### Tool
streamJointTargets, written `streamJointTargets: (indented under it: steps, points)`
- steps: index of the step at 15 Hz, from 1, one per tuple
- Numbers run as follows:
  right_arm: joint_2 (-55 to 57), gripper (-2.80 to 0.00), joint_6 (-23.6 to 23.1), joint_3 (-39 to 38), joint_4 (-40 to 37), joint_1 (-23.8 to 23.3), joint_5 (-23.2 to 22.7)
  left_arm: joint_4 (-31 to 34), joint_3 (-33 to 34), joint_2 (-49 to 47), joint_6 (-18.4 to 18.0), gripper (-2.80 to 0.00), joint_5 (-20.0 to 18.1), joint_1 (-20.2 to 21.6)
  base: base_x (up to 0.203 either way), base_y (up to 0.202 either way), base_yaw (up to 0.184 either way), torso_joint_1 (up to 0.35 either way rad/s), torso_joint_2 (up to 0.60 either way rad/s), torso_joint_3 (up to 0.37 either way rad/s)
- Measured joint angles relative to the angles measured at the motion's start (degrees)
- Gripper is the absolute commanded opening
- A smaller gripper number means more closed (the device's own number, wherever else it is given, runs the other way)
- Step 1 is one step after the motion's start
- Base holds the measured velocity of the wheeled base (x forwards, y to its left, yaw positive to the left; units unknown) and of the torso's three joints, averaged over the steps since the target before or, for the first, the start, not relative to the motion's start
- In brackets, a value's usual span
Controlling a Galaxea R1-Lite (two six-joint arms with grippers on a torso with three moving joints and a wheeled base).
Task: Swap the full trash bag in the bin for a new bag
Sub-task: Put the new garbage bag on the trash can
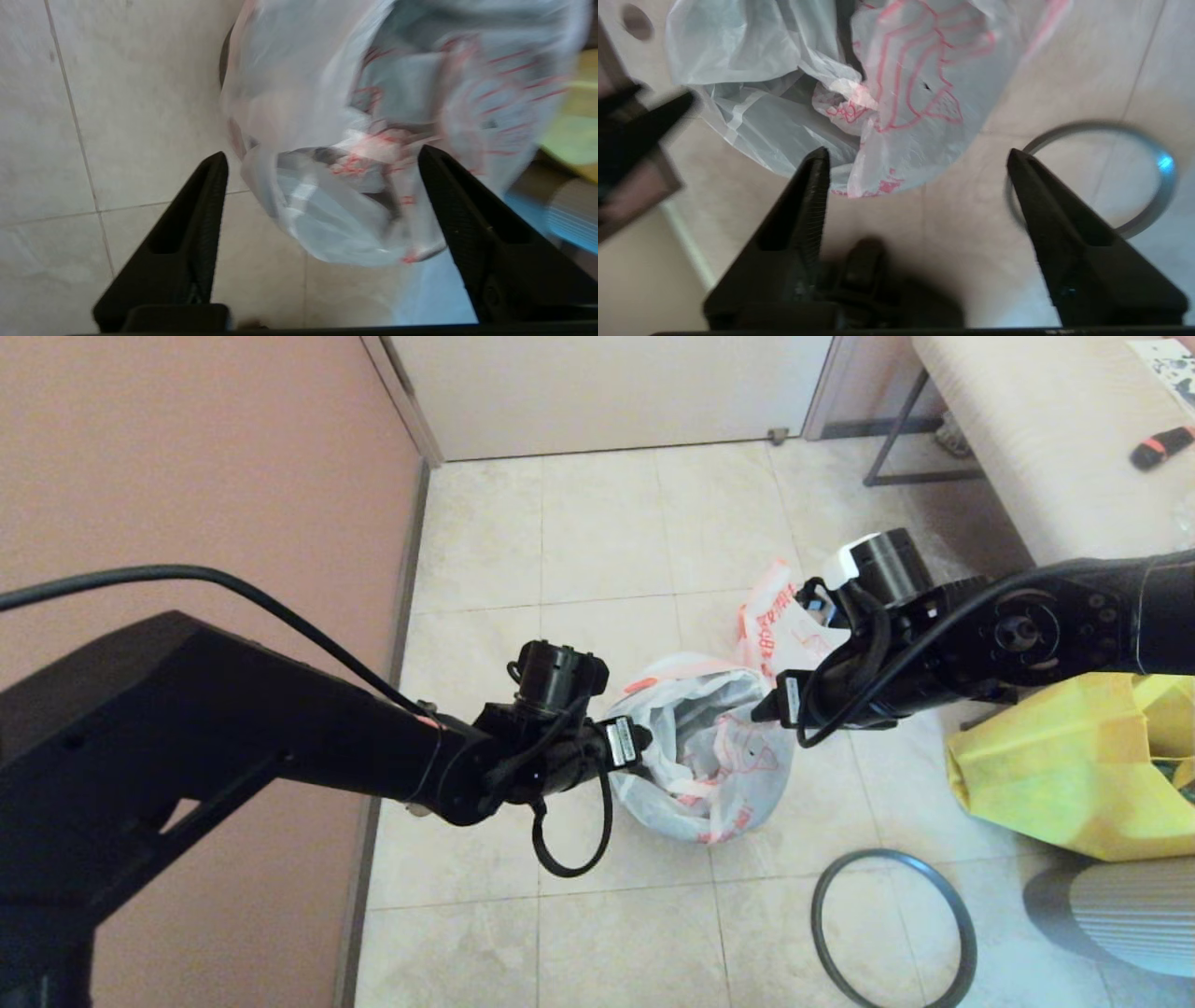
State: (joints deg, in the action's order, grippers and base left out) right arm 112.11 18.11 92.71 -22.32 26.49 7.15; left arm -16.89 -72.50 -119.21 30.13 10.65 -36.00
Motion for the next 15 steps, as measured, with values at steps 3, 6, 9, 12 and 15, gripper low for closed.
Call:
streamJointTargets:
  steps: [3,6,9,12,15]
  points:
    - [3.46,-2.80,-3.34,4.94,-0.09,2.38,2.92,0.39,-0.32,4.38,-1.30,-2.80,-0.02,1.47,0.000,0.000,0.000,0.000,0.00,0.000]
    - [9.28,-2.80,-6.81,13.11,-0.28,3.38,3.65,1.69,-0.43,9.16,-4.81,-2.80,0.03,3.51,0.000,0.000,0.000,0.000,0.00,0.000]
    - [16.73,-2.80,-12.14,18.90,0.72,3.72,4.14,3.91,-0.57,12.00,-7.48,-2.80,0.30,4.66,0.000,0.000,0.000,0.000,0.00,0.000]
    - [24.85,-2.80,-19.31,20.25,7.50,3.42,5.08,3.85,-0.98,12.94,-7.45,-2.80,0.91,4.87,0.000,0.000,0.000,0.000,0.00,0.000]
    - [34.55,-2.80,-27.04,20.43,20.37,1.81,4.55,3.55,-0.94,13.73,-7.42,-2.80,0.94,4.92,0.000,0.000,0.000,0.000,0.00,0.000]
